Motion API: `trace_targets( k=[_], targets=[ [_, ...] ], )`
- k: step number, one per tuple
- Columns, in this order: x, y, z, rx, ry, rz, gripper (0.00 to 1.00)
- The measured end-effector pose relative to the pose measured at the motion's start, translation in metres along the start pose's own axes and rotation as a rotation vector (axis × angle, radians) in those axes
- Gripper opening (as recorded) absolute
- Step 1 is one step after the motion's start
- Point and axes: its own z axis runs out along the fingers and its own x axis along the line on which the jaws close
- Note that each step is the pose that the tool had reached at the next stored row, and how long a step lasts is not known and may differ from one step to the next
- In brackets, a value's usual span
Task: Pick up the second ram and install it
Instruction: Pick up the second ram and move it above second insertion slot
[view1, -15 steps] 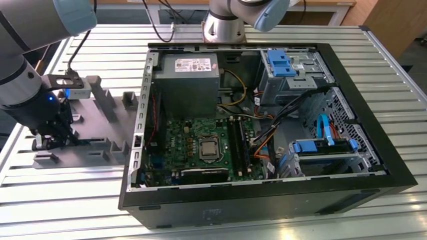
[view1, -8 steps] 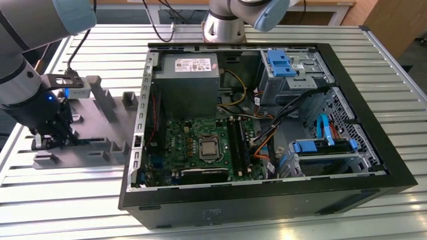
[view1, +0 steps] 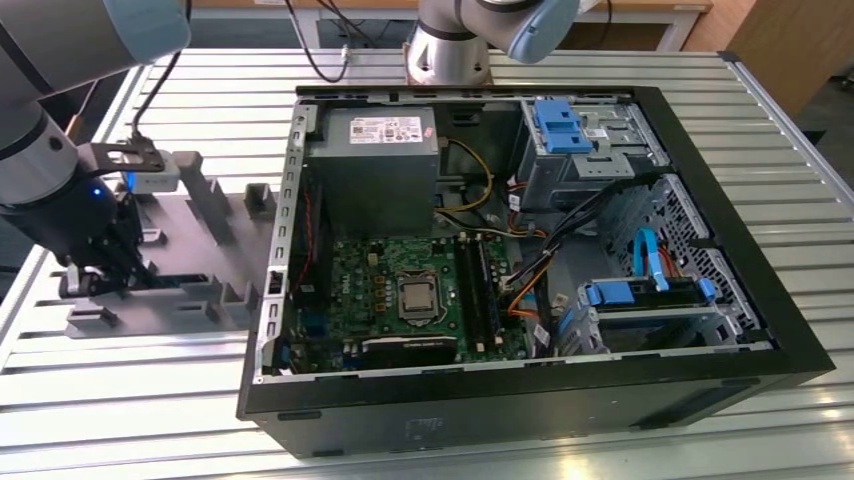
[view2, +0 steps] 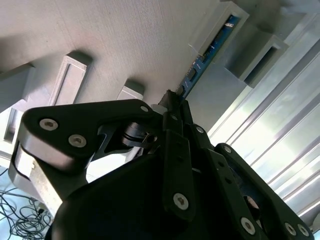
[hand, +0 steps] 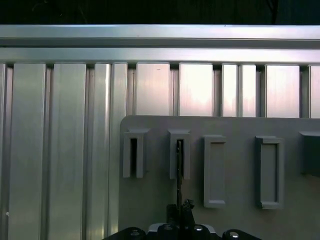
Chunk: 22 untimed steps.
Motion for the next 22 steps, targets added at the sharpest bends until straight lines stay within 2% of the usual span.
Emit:
trace_targets(
  k=[16,22],
  targets=[
    [0.0,-0.0002,-0.008,0.0,0.0001,0.0,0.14],
    [0.0,-0.0002,-0.0083,0.0,0.0005,0.0,0.14]
  ],
)
